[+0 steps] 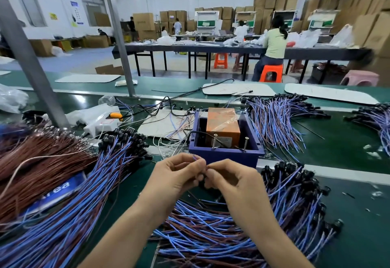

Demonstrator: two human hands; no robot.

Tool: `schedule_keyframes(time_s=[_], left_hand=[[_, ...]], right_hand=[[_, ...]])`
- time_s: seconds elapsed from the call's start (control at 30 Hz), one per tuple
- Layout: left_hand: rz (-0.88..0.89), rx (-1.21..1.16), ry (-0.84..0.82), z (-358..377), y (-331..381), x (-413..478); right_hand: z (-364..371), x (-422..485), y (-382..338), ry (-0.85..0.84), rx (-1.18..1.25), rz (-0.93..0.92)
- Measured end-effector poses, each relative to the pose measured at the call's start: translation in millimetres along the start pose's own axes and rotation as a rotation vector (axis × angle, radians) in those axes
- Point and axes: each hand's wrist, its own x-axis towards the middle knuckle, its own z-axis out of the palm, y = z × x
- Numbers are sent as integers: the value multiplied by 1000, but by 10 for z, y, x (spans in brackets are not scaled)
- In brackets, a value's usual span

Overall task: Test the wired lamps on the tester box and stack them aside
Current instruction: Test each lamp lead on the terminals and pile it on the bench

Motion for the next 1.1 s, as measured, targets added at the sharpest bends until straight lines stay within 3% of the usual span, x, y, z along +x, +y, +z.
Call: schedule_keyframes(time_s=[0.17, 0.37, 0.5, 0.63, 0.9, 1.1], left_hand=[[-27, -5, 66, 170, -109, 59], [-77, -21, 80, 207, -173, 198], [-81, 179, 104, 201, -214, 357], [-50, 361, 121, 216, -231, 510], [-52, 356, 164, 224, -202, 595], [-34, 345, 209, 225, -200, 591]], right_hand=[[6, 61, 131, 149, 265, 133], [-117, 158, 256, 289, 384, 214], [-315, 327, 469, 364, 86, 301], [-464, 414, 603, 450, -202, 260], [-504, 465, 621, 596, -288, 156], [-503, 457, 610, 543, -263, 135]])
